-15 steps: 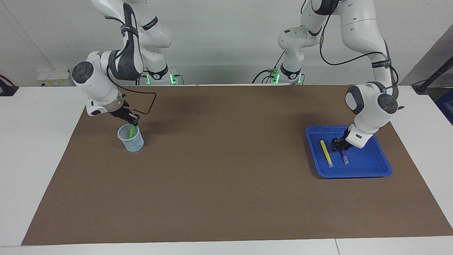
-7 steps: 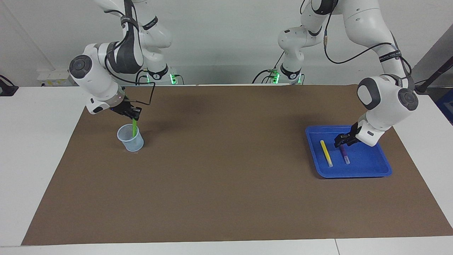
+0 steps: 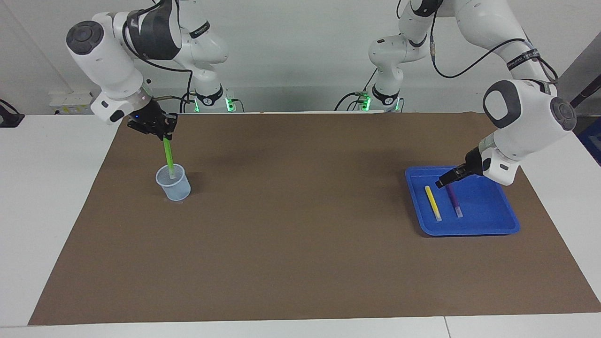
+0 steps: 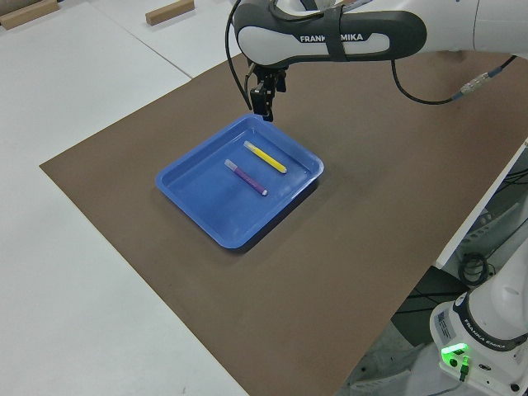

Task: Right arm passes pens to left for tray arrangement
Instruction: 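Lift the green pen with the right gripper while the left gripper approaches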

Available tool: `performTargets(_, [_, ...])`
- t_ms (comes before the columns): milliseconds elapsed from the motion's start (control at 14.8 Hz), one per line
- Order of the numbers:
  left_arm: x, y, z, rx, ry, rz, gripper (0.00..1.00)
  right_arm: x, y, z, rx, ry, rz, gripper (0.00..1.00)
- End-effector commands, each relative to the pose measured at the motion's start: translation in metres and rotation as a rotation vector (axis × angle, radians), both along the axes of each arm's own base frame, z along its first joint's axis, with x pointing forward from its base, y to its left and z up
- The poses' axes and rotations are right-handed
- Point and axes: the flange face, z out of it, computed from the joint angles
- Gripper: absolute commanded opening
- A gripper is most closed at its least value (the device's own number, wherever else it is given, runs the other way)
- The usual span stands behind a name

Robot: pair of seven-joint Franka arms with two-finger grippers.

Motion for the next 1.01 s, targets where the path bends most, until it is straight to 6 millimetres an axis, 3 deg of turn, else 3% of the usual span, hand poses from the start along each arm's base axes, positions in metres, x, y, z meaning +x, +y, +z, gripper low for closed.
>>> performTargets(0, [-0.005, -0.011, 0.024, -0.081, 0.043, 0.142, 1.00, 0.004, 0.023, 0.018, -0.016, -0.025, 0.162, 0.00])
performTargets(270, [-0.012, -0.034, 0.060, -0.193, 0.067, 0.299, 1.00, -0.002, 0.107, 0.025, -0.012, -0.086, 0.343, 0.00])
performTargets(337, [-0.013, -0.039, 0.064, -0.223, 0.081, 0.331, 1.00, -0.004, 0.120, 0.025, -0.011, -0.087, 0.369, 0.00])
performTargets(607, [-0.022, -0.096, 0.082, -0.240, 0.141, 0.429, 0.99, -0.023, 0.189, 0.032, 0.003, -0.139, 0.513, 0.00])
performTargets(742, [-0.028, -0.125, 0.082, -0.240, 0.180, 0.445, 0.99, -0.028, 0.214, 0.035, 0.013, -0.183, 0.612, 0.00])
performTargets(945, [-0.038, -0.159, 0.081, -0.282, 0.242, 0.476, 0.99, -0.027, 0.235, 0.038, 0.036, -0.272, 0.747, 0.00])
